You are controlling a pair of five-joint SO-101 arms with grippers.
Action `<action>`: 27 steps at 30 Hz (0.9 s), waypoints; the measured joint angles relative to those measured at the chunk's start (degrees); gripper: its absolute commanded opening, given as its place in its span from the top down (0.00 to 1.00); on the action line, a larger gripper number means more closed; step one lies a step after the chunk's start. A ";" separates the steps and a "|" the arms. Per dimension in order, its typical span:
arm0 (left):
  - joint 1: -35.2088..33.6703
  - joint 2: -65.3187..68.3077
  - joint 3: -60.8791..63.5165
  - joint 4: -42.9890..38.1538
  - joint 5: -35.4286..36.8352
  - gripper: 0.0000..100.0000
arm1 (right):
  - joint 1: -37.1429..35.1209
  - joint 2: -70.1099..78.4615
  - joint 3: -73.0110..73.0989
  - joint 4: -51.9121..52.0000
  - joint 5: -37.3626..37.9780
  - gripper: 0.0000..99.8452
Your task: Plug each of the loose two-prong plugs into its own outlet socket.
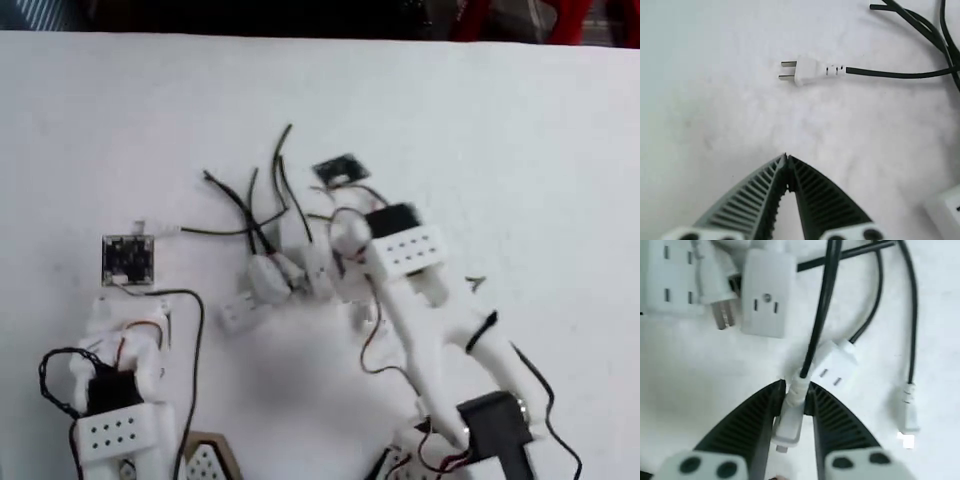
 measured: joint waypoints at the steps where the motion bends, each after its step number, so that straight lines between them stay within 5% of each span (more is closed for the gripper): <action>1: 0.00 0.00 0.00 0.00 0.00 0.98 | 2.20 -0.09 0.00 0.26 1.85 0.98; 12: 0.00 0.00 0.00 0.00 0.00 0.98 | 13.89 -0.18 12.22 -11.43 14.86 0.98; 27: 0.00 0.00 0.00 0.00 0.00 0.98 | 13.89 -0.18 15.30 -13.27 15.91 0.91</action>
